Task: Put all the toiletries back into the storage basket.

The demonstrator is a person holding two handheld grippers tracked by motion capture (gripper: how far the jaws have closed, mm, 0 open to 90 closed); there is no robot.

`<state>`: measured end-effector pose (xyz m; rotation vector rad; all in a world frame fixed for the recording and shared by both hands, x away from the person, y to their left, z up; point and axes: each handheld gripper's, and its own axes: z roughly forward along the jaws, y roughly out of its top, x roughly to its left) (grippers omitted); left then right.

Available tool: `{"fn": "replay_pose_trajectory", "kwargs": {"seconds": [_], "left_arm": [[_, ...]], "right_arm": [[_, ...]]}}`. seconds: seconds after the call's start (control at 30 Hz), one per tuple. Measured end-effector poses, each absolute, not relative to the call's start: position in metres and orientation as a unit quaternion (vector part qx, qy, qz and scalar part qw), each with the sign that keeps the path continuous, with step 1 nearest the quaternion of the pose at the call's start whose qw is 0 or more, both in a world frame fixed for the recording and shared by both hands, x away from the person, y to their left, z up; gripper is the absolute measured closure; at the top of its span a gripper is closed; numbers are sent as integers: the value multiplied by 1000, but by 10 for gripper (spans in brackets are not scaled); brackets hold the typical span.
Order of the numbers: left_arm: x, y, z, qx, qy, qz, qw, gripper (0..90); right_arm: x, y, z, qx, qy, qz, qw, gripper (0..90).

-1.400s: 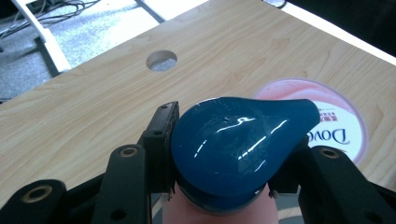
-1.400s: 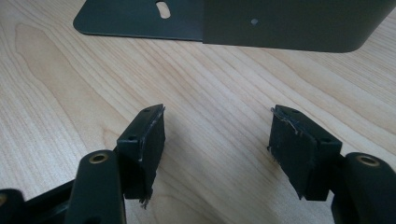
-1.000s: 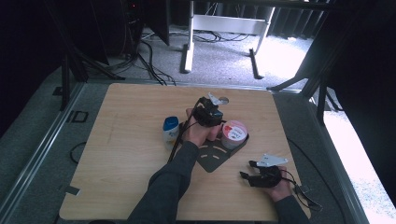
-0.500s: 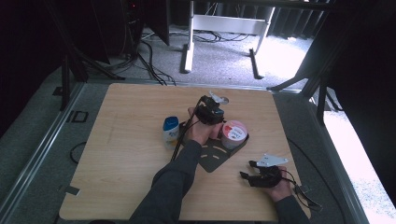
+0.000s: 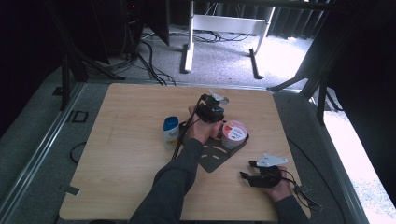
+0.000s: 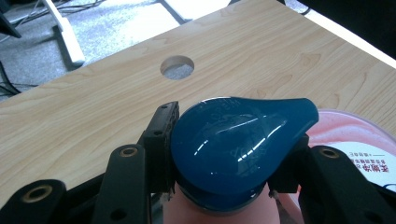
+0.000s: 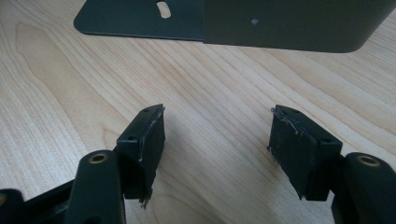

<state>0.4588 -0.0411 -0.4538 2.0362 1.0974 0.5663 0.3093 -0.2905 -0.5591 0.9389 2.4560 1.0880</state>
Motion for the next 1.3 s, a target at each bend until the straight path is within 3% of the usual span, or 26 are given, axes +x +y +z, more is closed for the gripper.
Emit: {"fn": "replay_pose_trajectory", "kwargs": {"seconds": [1.07, 1.3], "left_arm": [[456, -51, -459, 795, 425, 219, 374, 520], [454, -49, -460, 791, 430, 207, 383, 448]], "right_arm": [[309, -291, -559, 326, 854, 378, 148, 354], [309, -291, -559, 326, 854, 378, 148, 354]]}}
